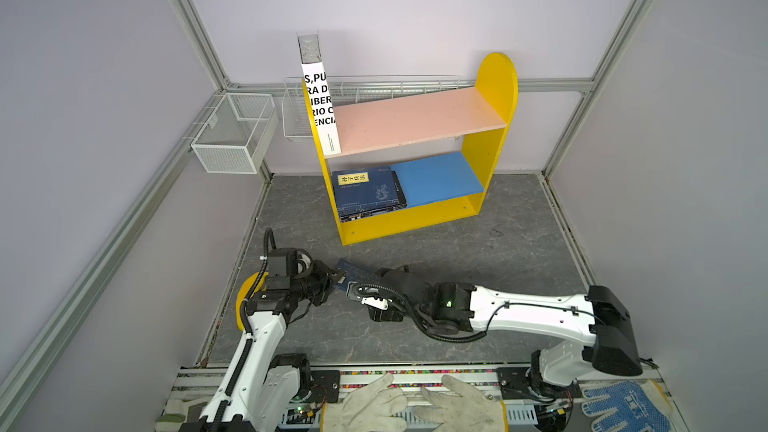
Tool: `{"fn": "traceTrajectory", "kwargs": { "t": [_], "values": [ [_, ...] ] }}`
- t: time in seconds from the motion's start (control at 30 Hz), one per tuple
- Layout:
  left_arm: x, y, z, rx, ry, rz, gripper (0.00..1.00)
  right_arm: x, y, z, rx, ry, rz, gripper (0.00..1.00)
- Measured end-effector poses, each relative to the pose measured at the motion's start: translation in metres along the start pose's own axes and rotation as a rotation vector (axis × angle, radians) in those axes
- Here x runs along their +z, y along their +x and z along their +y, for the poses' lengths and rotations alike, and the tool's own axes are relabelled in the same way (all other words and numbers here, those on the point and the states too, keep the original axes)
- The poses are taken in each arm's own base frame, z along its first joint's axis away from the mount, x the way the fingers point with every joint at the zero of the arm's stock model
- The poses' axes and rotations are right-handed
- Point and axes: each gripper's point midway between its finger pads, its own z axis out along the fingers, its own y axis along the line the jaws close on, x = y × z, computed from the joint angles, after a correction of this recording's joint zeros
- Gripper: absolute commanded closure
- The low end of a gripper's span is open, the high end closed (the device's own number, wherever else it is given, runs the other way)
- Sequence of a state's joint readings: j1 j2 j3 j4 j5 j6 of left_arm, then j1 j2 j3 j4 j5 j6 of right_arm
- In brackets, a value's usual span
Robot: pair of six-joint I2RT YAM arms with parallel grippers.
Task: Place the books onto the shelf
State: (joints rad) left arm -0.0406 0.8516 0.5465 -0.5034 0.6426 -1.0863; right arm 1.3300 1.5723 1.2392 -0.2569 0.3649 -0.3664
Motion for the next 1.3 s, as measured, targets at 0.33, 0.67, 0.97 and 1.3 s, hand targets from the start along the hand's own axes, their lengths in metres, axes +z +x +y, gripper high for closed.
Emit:
{"fn": "traceTrajectory", "kwargs": {
  "t": [0.33, 0.67, 0.97, 1.3],
  "values": [
    [-0.006, 0.004, -0.007, 0.018, 0.017, -0.006, 1.00, 0.034, -0.014, 0.041, -0.018, -0.121, 0.011, 0.43],
    [-0.011, 0.009, -0.006, 0.018, 0.015, -0.012, 1.00, 0.053, -0.025, 0.027, -0.006, -0.027, 0.020, 0.69],
    [-0.011, 0.006, -0.002, -0.002, -0.003, -0.031, 1.00, 0.064, -0.021, 0.018, 0.018, 0.044, 0.038, 0.78],
    [-0.015, 0.002, -0.010, 0.007, -0.004, -0.055, 0.92, 0.065, -0.026, 0.014, 0.052, 0.041, 0.024, 0.93]
  ]
}}
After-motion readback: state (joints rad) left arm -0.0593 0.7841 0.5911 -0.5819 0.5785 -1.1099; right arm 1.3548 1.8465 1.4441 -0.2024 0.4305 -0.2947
